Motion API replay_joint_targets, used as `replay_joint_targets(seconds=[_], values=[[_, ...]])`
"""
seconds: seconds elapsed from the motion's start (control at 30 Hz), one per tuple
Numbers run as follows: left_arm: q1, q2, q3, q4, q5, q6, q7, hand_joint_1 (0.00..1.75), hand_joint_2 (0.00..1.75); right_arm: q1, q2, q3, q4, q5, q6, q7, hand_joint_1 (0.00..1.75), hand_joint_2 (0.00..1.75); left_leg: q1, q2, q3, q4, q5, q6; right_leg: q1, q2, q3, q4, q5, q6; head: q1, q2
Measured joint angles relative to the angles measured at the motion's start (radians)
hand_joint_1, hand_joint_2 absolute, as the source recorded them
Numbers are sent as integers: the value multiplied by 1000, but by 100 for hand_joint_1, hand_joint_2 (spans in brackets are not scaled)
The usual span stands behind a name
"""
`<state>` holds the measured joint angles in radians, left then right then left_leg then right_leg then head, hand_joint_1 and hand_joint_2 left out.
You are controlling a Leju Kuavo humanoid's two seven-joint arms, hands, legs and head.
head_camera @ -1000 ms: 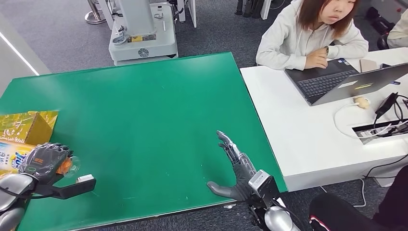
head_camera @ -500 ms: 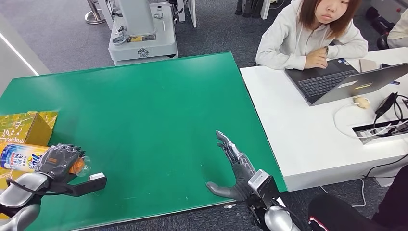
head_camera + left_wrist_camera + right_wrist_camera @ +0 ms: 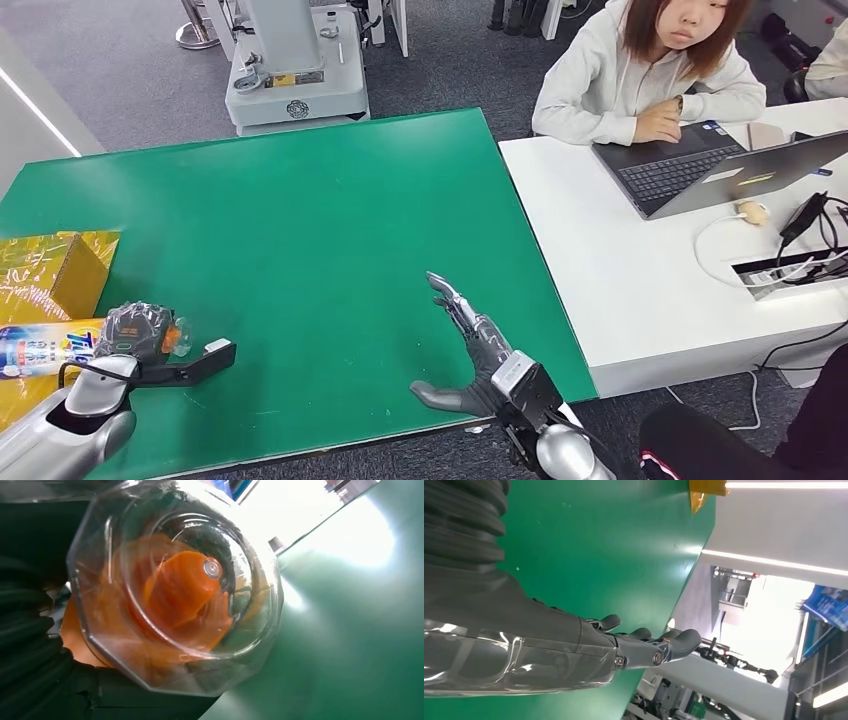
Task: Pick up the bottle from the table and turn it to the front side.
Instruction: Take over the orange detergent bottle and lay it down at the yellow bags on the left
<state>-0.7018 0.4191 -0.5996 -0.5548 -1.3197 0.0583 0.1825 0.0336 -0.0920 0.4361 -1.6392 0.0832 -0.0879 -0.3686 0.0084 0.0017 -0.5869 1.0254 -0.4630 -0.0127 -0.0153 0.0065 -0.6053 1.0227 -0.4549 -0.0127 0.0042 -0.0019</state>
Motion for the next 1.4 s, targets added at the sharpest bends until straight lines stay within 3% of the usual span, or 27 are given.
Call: replay_joint_targets(seconds=[0.17,0.2,0.3,0.33,0.53,0.9,1.0,1.2,1.3,1.4], values=[[-5,-41,1,82,-18,-14,20,175,175,-2,3,8,0,1,-9,9,0,175,0,0,0,0,0,0,0,0,0,0,0,0,0,0],[-6,-46,1,91,-18,-14,20,155,175,-2,4,10,0,1,-11,9,0,175,0,0,0,0,0,0,0,0,0,0,0,0,0,0],[-13,-59,2,113,-23,-20,24,24,175,-2,4,14,0,1,-13,10,0,175,0,0,0,0,0,0,0,0,0,0,0,0,0,0],[-16,-63,3,121,-27,-24,30,0,175,-2,4,14,0,2,-14,10,0,175,0,0,0,0,0,0,0,0,0,0,0,0,0,0],[-24,-79,30,146,-53,-13,46,0,175,-6,8,16,2,14,-13,16,0,175,0,0,0,0,0,0,0,0,0,0,0,0,0,0],[-1,-118,109,147,-27,80,-65,0,175,-19,28,16,13,20,17,29,0,175,0,-1,0,0,0,0,0,-1,0,0,0,0,0,0],[27,-130,140,127,14,180,-117,0,175,-18,29,16,15,20,17,30,0,175,0,-1,0,0,0,0,0,-1,0,0,0,0,0,0],[166,-189,269,-51,207,549,-293,0,175,-4,29,15,16,17,9,30,0,175,0,0,0,0,-1,1,0,0,0,-1,0,1,0,0],[247,-225,326,-184,288,580,-359,0,175,2,29,15,16,13,-1,29,0,175,0,0,-1,0,-2,1,0,0,0,-2,-1,1,0,0],[296,-244,358,-271,297,579,-365,0,175,4,29,15,16,13,-3,27,0,175,0,0,-1,0,-2,1,0,0,0,-2,-1,1,0,0]])
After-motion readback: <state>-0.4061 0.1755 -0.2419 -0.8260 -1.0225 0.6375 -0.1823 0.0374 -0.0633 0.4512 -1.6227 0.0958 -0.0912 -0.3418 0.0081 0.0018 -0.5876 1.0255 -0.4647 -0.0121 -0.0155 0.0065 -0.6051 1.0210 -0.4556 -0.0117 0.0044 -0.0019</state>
